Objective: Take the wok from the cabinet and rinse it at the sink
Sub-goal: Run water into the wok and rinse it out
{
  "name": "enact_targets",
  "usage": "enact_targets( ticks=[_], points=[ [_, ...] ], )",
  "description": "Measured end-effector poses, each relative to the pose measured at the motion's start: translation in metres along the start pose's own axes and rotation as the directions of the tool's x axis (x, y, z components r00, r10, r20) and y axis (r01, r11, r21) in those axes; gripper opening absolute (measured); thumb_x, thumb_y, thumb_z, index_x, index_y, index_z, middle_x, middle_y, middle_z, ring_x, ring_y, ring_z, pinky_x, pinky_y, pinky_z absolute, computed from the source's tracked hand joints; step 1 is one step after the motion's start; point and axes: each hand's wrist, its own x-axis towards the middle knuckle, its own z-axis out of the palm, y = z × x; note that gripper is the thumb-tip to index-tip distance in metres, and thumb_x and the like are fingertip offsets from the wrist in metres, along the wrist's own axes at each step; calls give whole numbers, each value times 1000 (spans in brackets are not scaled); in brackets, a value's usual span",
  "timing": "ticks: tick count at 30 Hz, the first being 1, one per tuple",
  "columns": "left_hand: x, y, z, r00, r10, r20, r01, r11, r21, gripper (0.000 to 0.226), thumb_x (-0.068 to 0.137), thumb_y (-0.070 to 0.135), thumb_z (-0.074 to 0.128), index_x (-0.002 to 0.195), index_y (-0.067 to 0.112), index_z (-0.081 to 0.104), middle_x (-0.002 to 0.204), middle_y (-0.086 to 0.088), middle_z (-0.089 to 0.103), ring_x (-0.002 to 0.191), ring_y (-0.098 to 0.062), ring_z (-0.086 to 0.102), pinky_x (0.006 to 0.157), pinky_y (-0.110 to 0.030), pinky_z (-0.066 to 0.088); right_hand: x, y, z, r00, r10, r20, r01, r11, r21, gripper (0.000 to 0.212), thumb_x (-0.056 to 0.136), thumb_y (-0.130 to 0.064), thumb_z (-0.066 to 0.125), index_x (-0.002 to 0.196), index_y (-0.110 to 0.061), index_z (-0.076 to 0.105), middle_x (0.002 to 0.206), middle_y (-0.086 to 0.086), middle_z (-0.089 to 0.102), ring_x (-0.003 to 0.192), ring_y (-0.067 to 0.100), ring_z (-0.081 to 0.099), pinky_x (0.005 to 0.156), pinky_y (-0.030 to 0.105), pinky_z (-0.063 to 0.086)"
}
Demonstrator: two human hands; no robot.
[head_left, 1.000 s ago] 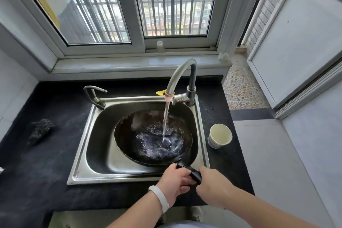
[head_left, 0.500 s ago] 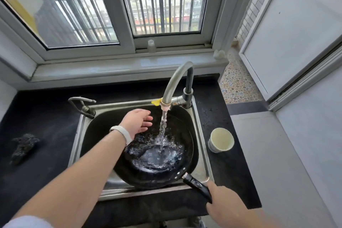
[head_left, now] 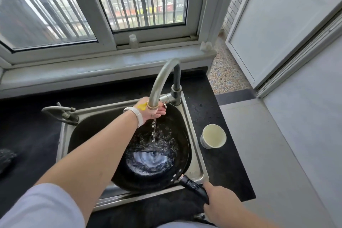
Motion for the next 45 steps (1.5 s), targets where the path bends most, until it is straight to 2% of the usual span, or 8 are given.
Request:
enact_targets(
  ticks=[7, 12, 15, 26, 31, 34, 40, 45],
  points=[
    [-17, -12, 6, 1000, 9, 7, -9, 1000, 3, 29, 96, 1, 45, 120, 7, 60, 112, -7, 69, 102, -21, 66, 91, -34, 52, 0, 5, 3, 1000, -12, -23, 13, 1000, 20, 44, 85, -30, 52, 127, -22, 47, 115, 3, 67, 106, 28, 63, 85, 34, 48],
    [-58, -50, 10, 964, -64, -259, 57, 998, -33, 16, 95, -2, 45, 97, 7, 59, 83, -9, 64, 61, -13, 56, 46, -18, 46, 0, 6, 3, 997, -52, -49, 56, 996, 67, 19, 84, -27, 51, 101, -25, 45, 93, -2, 60, 94, 27, 63, 71, 33, 41],
    [-97, -97, 12, 938, -47, -345, 69, 996, 50, 18, 90, 1, 47, 89, 10, 63, 78, -7, 65, 63, -15, 57, 51, -22, 43, 0, 3, 1, 996, -70, -63, 77, 990, 121, 15, 84, -26, 53, 96, -27, 46, 85, -5, 54, 78, 22, 55, 69, 30, 42],
    [-175, -148, 80, 978, -73, -195, 77, 997, 14, 20, 92, 8, 54, 74, 12, 61, 63, -1, 65, 56, -13, 57, 51, -19, 44, 8, -8, 5, 993, -111, -48, 117, 983, 141, 15, 77, -25, 52, 90, -19, 54, 83, -1, 62, 75, 23, 59, 66, 35, 47],
    [-182, -161, 103, 936, -325, -131, 328, 945, -1, 27, 95, 39, 53, 83, 15, 59, 70, -4, 63, 50, -14, 54, 47, -22, 41, 12, -18, 7, 989, -131, -70, 140, 977, 163, 23, 73, -26, 52, 95, -21, 59, 90, 0, 68, 80, 23, 61, 71, 34, 50],
    [-177, -169, 112, 921, -385, -63, 372, 915, -156, 33, 92, 52, 52, 93, 19, 60, 76, -3, 67, 54, -13, 58, 51, -21, 45, 9, -25, 5, 980, -172, -99, 188, 966, 180, 12, 79, -26, 55, 90, -21, 56, 86, -1, 64, 76, 21, 53, 68, 30, 43],
    [-156, -178, 116, 924, -348, -158, 222, 825, -519, 21, 85, 39, 67, 94, 22, 58, 67, 6, 67, 52, -8, 61, 59, -27, 35, 2, -29, 2, 963, -239, -124, 260, 946, 193, 14, 85, -38, 59, 83, -33, 46, 71, -11, 50, 73, 17, 50, 64, 29, 38],
    [-152, -189, 118, 924, -335, -186, 164, 784, -598, 20, 79, 32, 75, 90, 20, 62, 69, 3, 66, 59, -12, 58, 54, -25, 37, -1, -29, 1, 957, -256, -136, 280, 938, 207, 27, 91, -54, 55, 74, -36, 44, 66, -14, 48, 63, 8, 47, 51, 22, 32]
  ],
)
